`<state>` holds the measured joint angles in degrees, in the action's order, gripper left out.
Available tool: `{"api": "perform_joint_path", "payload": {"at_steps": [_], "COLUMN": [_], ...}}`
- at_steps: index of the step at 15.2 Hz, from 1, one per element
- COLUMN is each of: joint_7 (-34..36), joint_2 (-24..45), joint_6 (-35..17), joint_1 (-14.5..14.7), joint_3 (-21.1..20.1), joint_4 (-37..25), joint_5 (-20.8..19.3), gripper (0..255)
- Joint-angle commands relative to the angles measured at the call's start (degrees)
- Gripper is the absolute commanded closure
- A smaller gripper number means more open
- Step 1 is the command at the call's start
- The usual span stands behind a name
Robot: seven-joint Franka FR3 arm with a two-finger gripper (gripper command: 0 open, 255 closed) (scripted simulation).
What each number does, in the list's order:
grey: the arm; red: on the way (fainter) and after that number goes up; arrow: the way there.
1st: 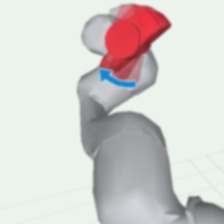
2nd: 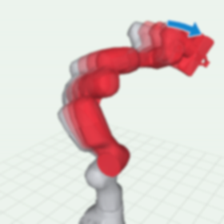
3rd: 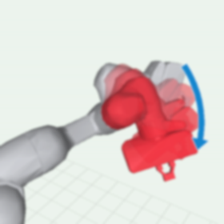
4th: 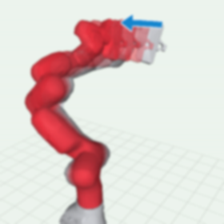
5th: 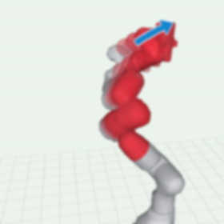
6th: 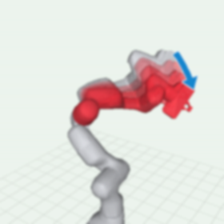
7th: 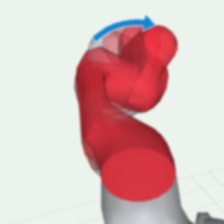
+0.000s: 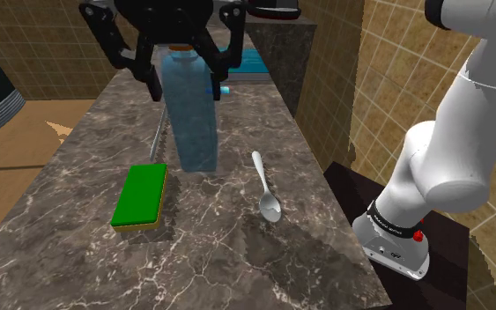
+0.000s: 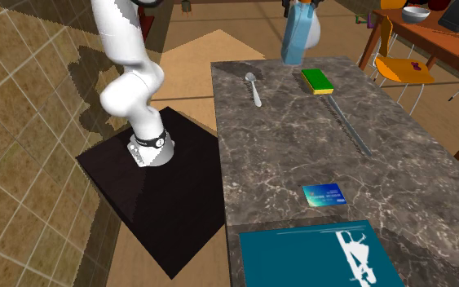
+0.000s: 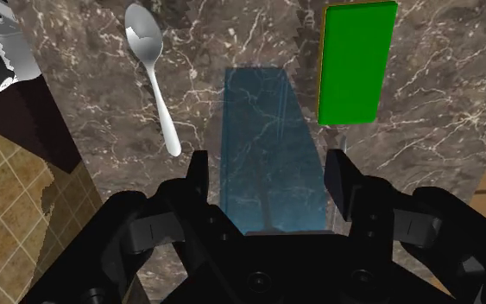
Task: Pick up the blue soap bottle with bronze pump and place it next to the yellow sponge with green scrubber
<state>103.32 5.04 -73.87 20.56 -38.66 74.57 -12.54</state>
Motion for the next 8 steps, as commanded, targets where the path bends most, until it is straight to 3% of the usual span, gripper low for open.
{"api": "perform_joint_path", "payload": {"at_steps": [1, 4, 8], "joint_7": [4.1, 8.9, 8.6], "joint_2": [3.1, 8.2, 5.5], "joint_6": [1.8, 4.5, 0.0], "joint_1": [3.0, 7.9, 5.9], "joint_3": [-1.9, -3.6, -3.3], "joint_4": [-3.5, -9.3, -2.7], "joint_5": [-1.9, -5.3, -3.1], "gripper": [255, 255, 255]}}
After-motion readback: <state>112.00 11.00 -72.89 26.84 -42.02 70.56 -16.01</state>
